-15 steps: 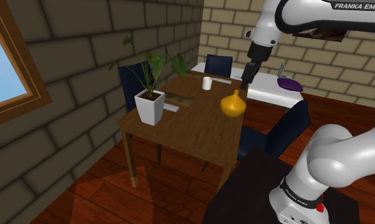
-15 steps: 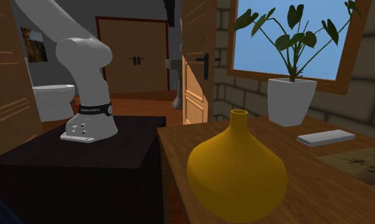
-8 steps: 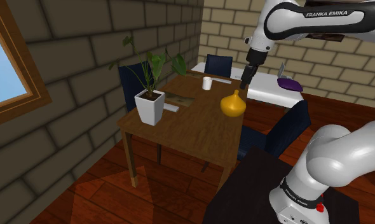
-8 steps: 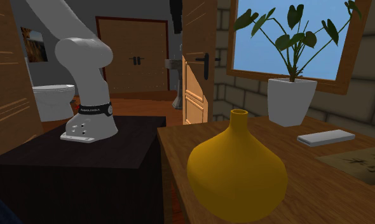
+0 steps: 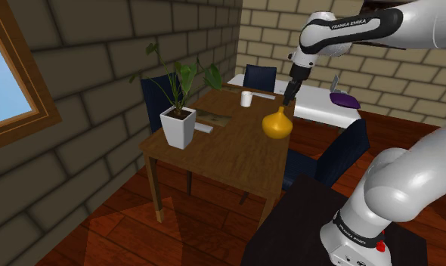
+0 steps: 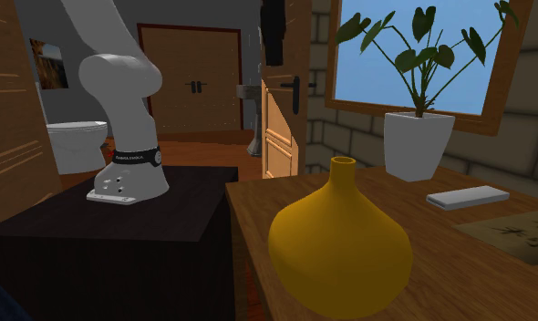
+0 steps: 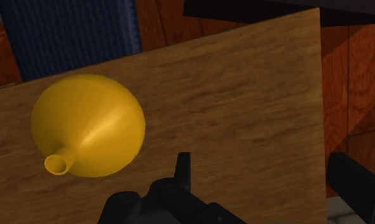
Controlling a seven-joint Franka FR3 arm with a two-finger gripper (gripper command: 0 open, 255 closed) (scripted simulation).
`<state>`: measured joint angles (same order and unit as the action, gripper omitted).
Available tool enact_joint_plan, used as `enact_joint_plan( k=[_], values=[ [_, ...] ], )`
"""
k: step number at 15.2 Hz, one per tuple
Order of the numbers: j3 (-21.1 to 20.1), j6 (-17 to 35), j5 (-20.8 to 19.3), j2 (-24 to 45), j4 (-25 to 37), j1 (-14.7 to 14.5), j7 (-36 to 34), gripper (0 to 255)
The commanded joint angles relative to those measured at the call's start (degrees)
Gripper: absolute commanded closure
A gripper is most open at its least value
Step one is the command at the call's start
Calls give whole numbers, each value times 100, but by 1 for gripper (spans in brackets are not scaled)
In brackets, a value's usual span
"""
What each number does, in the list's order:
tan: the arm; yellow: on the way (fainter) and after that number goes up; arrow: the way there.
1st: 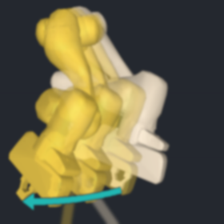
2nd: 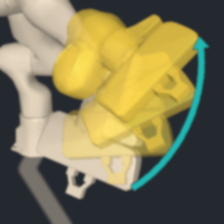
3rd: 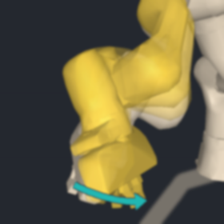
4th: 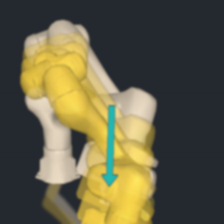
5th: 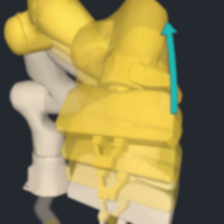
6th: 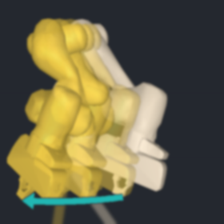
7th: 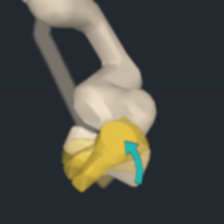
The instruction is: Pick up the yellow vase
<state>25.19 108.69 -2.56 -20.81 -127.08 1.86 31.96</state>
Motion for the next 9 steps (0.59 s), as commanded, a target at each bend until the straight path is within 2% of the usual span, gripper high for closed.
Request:
enact_joint_plan(
  k=[1,5,9],
  values=[
    [235,101,116,358,200,1,321,0],
    [689,261,552,1262,746,6,1028,0],
    [1015,278,1182,2282,1425,143,1790,0]
  ],
)
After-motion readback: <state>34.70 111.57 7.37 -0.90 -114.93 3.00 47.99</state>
